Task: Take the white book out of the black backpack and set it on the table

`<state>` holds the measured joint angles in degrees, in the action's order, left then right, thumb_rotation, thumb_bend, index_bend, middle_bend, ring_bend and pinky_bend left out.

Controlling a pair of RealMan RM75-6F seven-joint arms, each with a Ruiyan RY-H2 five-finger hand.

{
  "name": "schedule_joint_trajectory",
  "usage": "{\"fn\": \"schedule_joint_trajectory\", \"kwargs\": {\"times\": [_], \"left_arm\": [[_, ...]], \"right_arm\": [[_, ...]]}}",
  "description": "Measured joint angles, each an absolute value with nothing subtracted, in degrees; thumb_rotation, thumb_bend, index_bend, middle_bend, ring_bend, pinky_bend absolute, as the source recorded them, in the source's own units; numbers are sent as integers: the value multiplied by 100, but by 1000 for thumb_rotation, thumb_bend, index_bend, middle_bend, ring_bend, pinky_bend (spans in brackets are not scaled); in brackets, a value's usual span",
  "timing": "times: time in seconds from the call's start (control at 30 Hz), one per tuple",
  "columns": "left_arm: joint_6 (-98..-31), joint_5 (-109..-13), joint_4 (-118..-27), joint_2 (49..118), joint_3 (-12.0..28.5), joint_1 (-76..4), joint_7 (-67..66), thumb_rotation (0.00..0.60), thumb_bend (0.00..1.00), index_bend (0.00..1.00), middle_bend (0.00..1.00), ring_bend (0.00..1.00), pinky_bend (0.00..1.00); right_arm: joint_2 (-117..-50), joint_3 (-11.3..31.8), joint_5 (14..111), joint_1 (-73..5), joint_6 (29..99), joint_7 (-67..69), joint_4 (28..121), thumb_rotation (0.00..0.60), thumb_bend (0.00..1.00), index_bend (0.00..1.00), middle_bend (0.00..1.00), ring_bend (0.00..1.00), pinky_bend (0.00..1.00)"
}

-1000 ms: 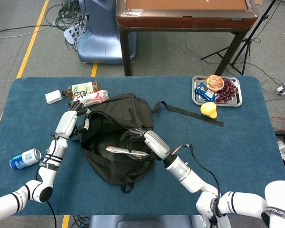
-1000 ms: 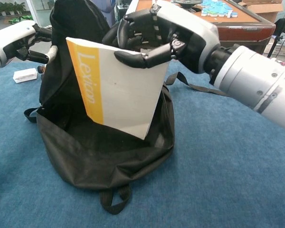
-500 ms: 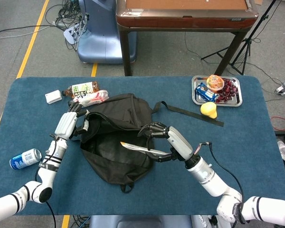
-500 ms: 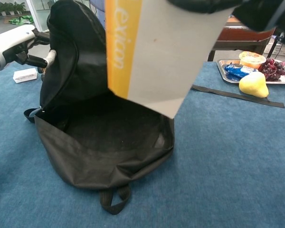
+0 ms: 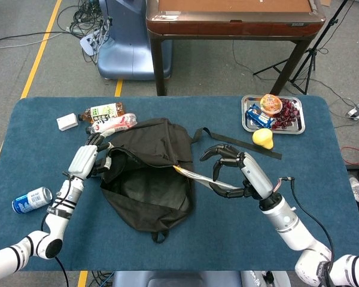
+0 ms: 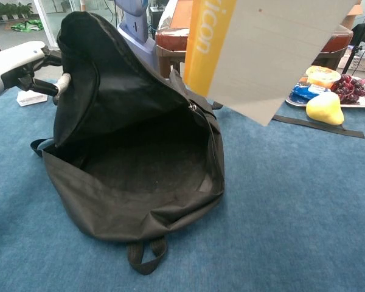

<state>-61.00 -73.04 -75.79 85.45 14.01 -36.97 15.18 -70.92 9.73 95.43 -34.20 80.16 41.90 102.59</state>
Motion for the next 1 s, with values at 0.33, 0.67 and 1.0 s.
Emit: {"fn": "schedule_joint_trajectory", "kwargs": {"times": [0.33,0.67,1.0], "left_arm": [[-6000,-7363,-7785,8516,1254,-3735,1076,600,594,455,110,90,16],[-6034,-7366,-7907,8502,1216,-3706,940,600,594,455,110,90,16],[-6069,-7354,-7933,8517,1224,-3681,927,600,594,439,110,89,16]], "right_arm": [[-6873,1052,9223,-3320,7917,3992,9966,600,697,693,343,247,242],[-7022,1090,8778,-3498,7247,3361,9104,600,697,693,343,247,242],[-7785,1094,8699,-3831,6917,2072,7662,600,703,693,333,248,242]]}}
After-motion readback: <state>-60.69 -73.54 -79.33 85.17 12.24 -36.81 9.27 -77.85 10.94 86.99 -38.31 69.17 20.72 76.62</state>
